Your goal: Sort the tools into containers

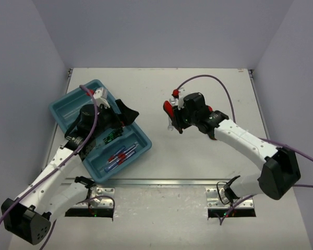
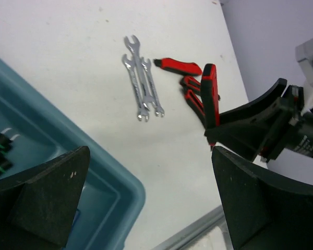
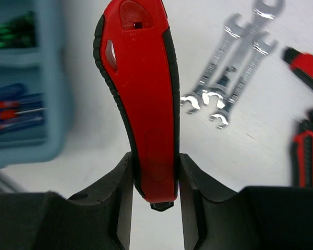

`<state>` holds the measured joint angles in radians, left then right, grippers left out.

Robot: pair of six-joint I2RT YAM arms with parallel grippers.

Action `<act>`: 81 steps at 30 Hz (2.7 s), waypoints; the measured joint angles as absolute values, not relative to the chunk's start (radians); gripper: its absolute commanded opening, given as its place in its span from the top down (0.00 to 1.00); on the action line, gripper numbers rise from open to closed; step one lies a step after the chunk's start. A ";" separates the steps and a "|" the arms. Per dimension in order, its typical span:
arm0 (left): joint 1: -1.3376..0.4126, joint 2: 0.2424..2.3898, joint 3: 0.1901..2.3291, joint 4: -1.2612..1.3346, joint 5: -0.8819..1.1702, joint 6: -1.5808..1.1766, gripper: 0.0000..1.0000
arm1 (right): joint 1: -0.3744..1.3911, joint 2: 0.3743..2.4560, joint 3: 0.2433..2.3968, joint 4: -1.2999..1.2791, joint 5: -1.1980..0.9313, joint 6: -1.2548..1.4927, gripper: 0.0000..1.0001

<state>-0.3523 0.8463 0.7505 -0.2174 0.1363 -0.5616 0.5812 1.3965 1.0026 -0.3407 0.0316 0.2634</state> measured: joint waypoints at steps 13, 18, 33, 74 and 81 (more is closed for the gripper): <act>-0.519 1.014 0.754 0.110 0.165 -0.789 0.25 | 0.743 1.222 0.899 -0.086 -0.051 0.445 1.00; -0.560 1.102 0.784 0.148 0.159 -0.808 0.61 | 0.780 1.222 0.899 -0.045 -0.077 0.468 1.00; -0.498 1.265 1.109 -0.186 -0.088 -0.658 1.00 | 0.780 1.139 0.862 -0.087 0.095 0.465 0.01; -0.160 1.647 0.957 -0.070 -0.464 0.569 0.15 | 0.545 0.917 0.648 -0.197 0.250 0.383 0.01; -0.160 1.579 1.023 -0.160 -0.397 0.553 0.00 | 0.545 0.940 0.648 -0.197 0.252 0.372 0.01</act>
<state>-0.1604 1.5790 1.0227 -0.1595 -0.3970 0.5530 0.5453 0.9400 0.6479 -0.1968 0.2517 0.3724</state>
